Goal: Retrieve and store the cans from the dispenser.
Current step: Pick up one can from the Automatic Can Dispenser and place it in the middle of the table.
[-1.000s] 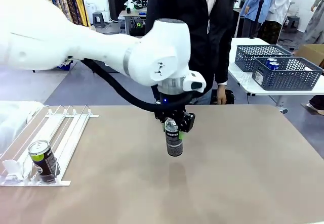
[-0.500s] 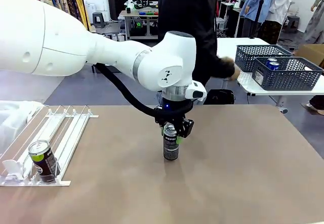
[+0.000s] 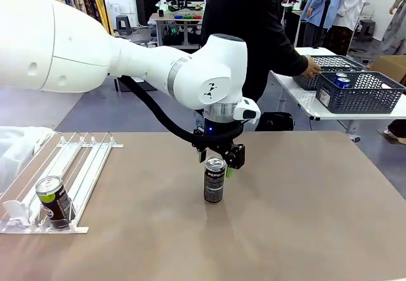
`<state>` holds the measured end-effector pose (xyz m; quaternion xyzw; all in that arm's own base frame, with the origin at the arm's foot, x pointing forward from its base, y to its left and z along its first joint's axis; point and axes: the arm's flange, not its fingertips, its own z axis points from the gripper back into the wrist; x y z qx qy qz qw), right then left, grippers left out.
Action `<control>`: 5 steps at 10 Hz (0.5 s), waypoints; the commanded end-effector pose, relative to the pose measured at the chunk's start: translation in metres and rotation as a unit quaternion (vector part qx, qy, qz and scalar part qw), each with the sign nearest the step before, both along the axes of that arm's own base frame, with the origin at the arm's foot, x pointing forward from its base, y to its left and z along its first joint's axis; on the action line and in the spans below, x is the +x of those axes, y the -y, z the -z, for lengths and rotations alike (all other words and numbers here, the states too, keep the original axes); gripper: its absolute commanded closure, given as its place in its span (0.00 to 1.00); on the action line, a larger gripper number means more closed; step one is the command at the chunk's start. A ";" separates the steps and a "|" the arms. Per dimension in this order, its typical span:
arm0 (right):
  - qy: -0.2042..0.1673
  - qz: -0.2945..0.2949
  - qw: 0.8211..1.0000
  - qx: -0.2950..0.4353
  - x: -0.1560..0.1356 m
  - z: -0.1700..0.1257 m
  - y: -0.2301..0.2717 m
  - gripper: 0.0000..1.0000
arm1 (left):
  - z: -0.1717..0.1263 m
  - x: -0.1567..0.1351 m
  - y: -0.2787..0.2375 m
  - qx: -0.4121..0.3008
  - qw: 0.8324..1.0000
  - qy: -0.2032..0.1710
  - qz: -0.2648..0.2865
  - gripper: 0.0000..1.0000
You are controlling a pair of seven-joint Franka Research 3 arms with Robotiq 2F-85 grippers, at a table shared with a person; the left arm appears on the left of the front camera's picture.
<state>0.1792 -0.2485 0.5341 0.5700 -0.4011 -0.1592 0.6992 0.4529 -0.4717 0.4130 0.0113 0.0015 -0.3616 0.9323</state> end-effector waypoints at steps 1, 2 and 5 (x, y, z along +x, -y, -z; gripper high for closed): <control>0.018 0.001 1.000 -0.001 0.002 -0.002 0.000 0.00 | -0.015 -0.002 -0.009 -0.017 1.000 0.002 -0.004 0.00; 0.018 0.001 1.000 -0.001 0.002 -0.002 0.000 0.00 | -0.032 -0.006 -0.017 -0.028 1.000 0.004 -0.010 0.00; 0.018 0.001 1.000 -0.001 0.002 -0.002 0.000 0.00 | -0.117 -0.028 -0.097 -0.106 0.994 -0.006 -0.036 0.00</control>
